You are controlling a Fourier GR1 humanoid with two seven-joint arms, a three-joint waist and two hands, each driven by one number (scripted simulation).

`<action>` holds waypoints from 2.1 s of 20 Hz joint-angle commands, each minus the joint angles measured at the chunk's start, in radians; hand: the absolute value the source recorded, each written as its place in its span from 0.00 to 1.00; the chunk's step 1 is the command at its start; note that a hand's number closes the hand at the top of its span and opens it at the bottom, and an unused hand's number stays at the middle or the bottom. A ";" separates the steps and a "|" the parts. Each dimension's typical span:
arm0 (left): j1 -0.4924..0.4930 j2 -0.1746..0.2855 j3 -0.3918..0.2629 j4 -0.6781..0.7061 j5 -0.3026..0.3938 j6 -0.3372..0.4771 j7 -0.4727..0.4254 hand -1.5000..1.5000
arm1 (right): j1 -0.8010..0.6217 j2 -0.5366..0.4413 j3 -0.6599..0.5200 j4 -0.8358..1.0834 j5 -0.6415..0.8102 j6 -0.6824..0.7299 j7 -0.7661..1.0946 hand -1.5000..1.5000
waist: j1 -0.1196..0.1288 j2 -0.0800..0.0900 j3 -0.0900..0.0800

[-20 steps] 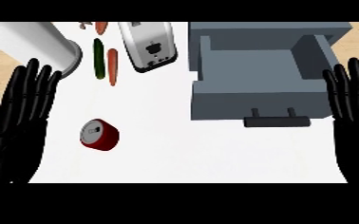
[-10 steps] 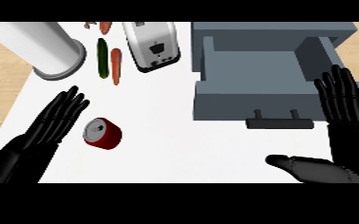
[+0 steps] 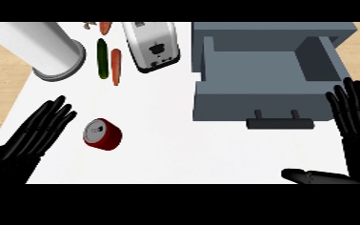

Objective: Pick up the can, place it into the drawer and close the drawer

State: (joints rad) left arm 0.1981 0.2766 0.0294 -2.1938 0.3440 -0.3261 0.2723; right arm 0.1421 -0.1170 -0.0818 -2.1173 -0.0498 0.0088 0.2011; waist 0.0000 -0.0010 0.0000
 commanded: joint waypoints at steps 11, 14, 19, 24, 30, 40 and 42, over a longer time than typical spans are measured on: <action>-0.116 -0.027 0.113 0.129 0.018 -0.033 0.065 0.00 | 0.094 0.035 -0.060 0.078 -0.002 0.075 -0.180 0.00 | -0.004 0.001 0.000; -0.005 -0.099 0.047 0.128 -0.091 -0.076 -0.036 0.00 | 0.101 0.004 -0.092 0.049 -0.033 0.110 -0.133 0.00 | -0.001 0.000 0.000; -0.008 -0.145 0.023 0.177 -0.156 -0.063 -0.086 0.00 | 0.119 0.008 -0.123 0.095 -0.054 0.148 -0.190 0.00 | -0.001 0.000 0.000; -0.081 -0.134 0.067 0.399 -0.237 -0.088 -0.241 0.00 | 0.154 0.091 -0.021 0.063 0.056 0.100 -0.197 0.00 | -0.003 0.001 0.000; -0.094 -0.141 0.084 0.474 -0.250 -0.090 -0.270 0.00 | 0.166 0.041 -0.123 -0.005 -0.053 0.162 -0.151 0.00 | -0.006 0.000 0.000; -0.108 -0.117 0.139 0.616 -0.315 -0.093 -0.402 0.00 | 0.120 0.059 -0.108 0.026 -0.002 0.163 -0.136 0.00 | -0.003 0.000 0.000; -0.147 -0.108 0.139 0.735 -0.358 -0.105 -0.509 0.00 | 0.070 0.059 -0.108 0.099 0.012 0.161 -0.178 0.00 | -0.003 0.001 0.000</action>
State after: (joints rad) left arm 0.0728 0.1632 0.1608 -1.5818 0.0424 -0.4297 -0.1198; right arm 0.2351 -0.0590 -0.1891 -2.0373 -0.0399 0.1628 0.0337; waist -0.0022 -0.0003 0.0000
